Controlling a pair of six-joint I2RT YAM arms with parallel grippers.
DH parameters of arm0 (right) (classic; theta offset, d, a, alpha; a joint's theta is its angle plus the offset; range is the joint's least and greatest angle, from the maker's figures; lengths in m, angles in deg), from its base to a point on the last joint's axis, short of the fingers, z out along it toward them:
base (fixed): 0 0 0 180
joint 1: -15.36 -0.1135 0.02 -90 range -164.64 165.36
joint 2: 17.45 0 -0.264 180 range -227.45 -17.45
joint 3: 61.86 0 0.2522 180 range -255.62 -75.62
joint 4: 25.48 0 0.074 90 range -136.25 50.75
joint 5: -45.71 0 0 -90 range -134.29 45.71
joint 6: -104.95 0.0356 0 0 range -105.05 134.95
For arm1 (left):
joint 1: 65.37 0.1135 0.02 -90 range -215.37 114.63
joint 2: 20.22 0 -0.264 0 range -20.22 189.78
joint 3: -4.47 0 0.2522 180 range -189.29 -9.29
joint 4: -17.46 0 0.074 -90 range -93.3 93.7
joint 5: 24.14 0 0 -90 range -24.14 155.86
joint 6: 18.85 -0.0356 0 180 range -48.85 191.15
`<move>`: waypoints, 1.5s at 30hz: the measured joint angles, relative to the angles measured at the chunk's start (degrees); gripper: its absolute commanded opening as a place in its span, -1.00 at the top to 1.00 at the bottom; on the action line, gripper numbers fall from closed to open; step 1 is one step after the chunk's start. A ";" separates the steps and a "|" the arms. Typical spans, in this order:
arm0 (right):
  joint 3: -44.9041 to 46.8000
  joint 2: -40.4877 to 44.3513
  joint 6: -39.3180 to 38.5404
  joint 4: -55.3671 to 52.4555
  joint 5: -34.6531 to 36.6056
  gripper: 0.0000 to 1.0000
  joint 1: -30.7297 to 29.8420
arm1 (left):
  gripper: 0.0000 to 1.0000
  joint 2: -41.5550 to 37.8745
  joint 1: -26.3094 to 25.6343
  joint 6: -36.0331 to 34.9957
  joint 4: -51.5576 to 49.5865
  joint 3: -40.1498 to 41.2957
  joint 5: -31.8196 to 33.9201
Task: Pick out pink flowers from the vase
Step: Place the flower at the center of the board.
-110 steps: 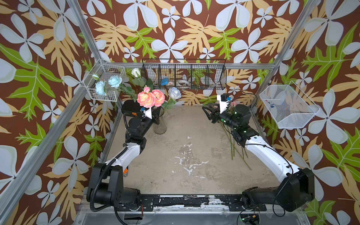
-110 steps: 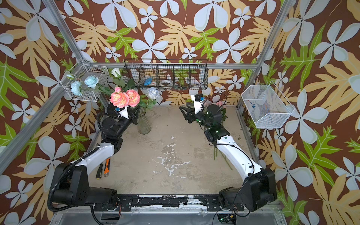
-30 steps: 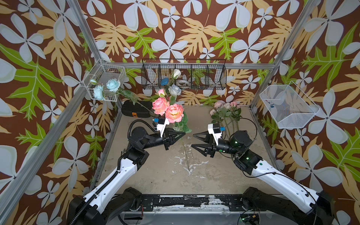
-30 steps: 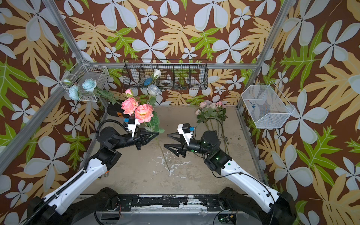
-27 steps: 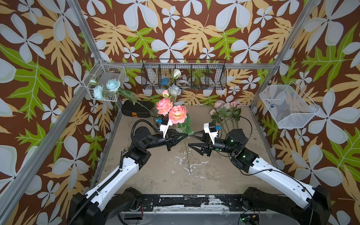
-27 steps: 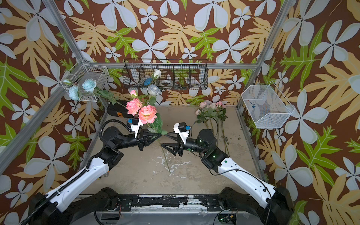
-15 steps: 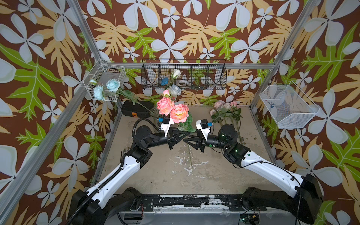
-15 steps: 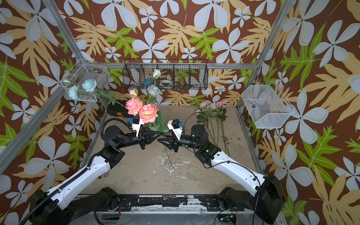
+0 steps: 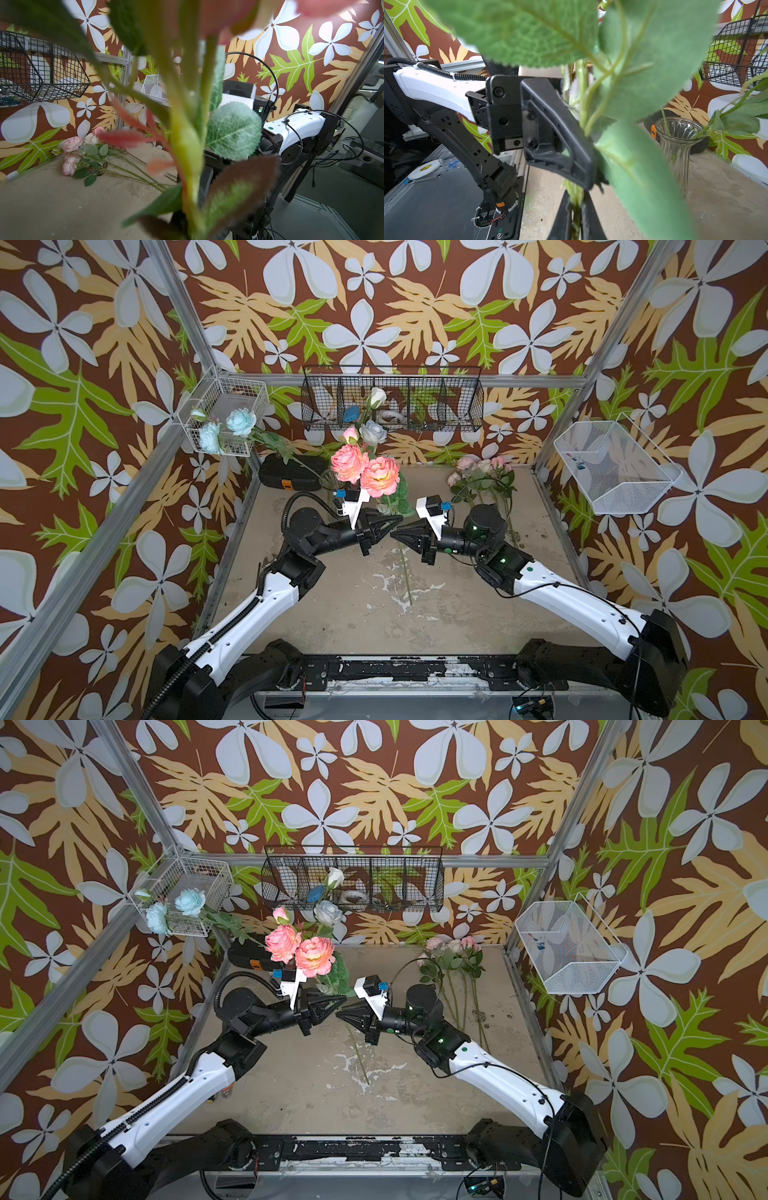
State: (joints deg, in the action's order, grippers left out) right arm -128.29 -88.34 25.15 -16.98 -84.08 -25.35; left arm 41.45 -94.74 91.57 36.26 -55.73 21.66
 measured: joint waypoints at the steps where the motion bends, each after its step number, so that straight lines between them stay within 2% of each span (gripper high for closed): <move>1: -0.07 -0.04 0.31 -0.07 0.83 1.00 0.00 | -0.39 -0.07 -0.02 0.04 0.24 0.02 -0.07; 3: -0.20 -0.04 0.48 -0.17 2.67 1.00 0.17 | -0.78 -0.39 -0.04 0.02 0.74 0.26 -0.20; 4: -0.24 -0.02 1.03 -0.26 3.63 1.00 0.20 | -0.89 -0.70 -0.04 0.02 1.01 0.55 0.09; 5: -0.24 0.09 1.31 -0.44 4.52 1.00 0.22 | -0.90 -0.96 -0.04 0.02 1.31 0.87 0.39; 11: -0.66 0.79 1.27 -1.62 8.70 1.00 0.72 | -0.92 -2.80 -0.04 -0.63 3.30 4.81 3.32; 19: -2.64 -0.66 1.33 -5.49 13.35 1.00 6.95 | -0.94 -8.15 -0.04 -1.55 3.21 11.21 11.15; 23: -9.53 -4.11 0.39 -14.56 19.87 1.00 10.67 | -0.93 -10.58 -0.04 -2.51 3.23 13.46 14.23; 26: -18.91 -9.94 -0.59 -25.73 26.18 1.00 14.43 | -0.94 -10.71 -0.04 -2.51 2.99 13.84 15.23; 30: -28.46 -18.53 -2.10 -40.04 30.47 1.00 21.24 | -0.93 -9.97 -0.04 -2.49 3.21 14.34 15.28; 35: -28.68 -20.41 -3.21 -51.01 34.60 1.00 25.75 | -0.93 -8.07 -0.04 -2.27 3.61 14.45 15.15; 45: -29.29 -26.58 -3.69 -54.99 42.58 1.00 32.52 | -0.93 -6.82 -0.04 -0.81 5.16 14.84 13.70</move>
State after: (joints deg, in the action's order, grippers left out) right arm -157.58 -114.92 21.46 -71.98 -41.51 7.18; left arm 34.63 -94.78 90.76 41.42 -40.89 35.36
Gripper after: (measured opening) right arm 0.092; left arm 0.967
